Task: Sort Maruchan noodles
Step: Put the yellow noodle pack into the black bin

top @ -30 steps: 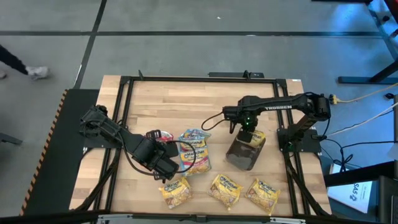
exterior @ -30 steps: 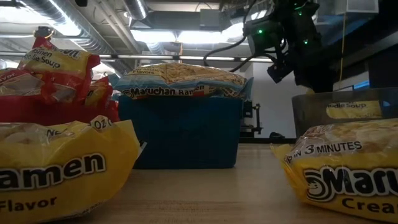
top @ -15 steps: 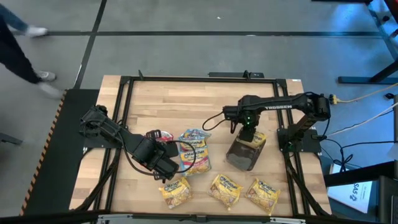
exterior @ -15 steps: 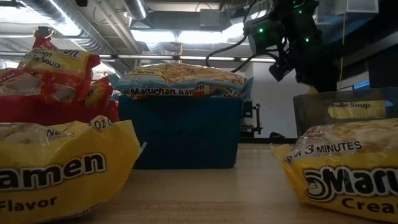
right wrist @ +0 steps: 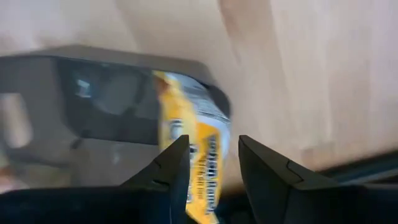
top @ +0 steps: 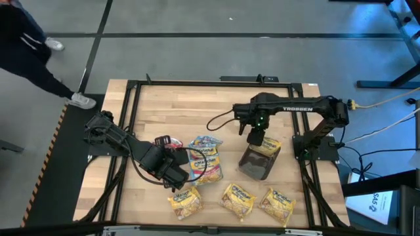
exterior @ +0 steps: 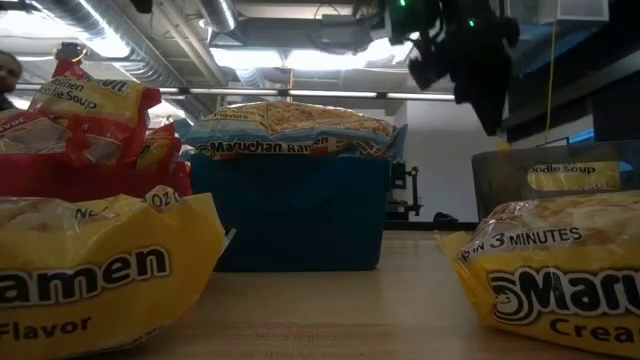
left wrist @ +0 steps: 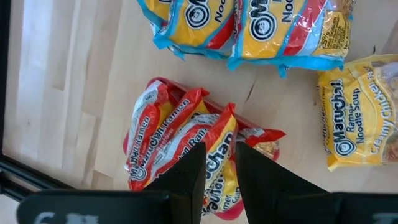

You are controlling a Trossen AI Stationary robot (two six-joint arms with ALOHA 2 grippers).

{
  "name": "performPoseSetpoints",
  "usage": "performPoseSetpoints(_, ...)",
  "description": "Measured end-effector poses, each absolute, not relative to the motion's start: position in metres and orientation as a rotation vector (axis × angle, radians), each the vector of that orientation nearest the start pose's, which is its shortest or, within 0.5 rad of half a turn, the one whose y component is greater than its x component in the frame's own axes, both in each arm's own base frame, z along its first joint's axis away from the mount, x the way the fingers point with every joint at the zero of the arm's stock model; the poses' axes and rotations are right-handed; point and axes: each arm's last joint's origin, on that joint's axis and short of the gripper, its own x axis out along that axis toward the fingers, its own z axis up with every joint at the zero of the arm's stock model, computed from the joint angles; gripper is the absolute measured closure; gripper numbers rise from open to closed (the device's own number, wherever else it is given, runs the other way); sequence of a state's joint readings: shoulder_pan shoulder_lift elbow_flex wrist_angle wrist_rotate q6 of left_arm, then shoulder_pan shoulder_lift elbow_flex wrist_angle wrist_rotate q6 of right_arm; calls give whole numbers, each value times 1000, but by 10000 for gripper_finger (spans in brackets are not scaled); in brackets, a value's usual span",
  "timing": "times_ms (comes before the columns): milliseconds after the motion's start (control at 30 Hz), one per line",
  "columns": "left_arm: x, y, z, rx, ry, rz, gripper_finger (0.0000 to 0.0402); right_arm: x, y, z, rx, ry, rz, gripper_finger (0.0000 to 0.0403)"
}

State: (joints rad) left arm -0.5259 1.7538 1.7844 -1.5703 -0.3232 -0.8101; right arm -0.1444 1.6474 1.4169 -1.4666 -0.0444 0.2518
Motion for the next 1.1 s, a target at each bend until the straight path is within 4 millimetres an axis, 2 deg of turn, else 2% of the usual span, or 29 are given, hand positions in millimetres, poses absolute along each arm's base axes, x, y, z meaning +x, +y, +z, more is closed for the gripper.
performPoseSetpoints(133,276,-149,336,-29,1320,399,321,276,-38,294,322,1610,-193,268)
performPoseSetpoints(267,266,-144,349,-16,1252,406,321,256,-35,316,300,1548,-165,268)
performPoseSetpoints(467,235,-114,379,-25,1040,453,321,212,-29,343,331,1381,-206,268)
performPoseSetpoints(567,223,-97,386,-71,880,464,321,196,-27,349,366,1238,-242,268)
performPoseSetpoints(667,218,-84,377,-86,749,424,321,187,-25,349,395,1099,-248,268)
performPoseSetpoints(800,209,-69,349,-124,667,365,321,182,-23,346,447,973,-211,268)
performPoseSetpoints(933,196,-56,329,-237,591,346,321,184,-22,336,492,963,-148,268)
performPoseSetpoints(1100,189,-53,326,-273,416,273,321,184,-21,322,513,1014,-141,268)
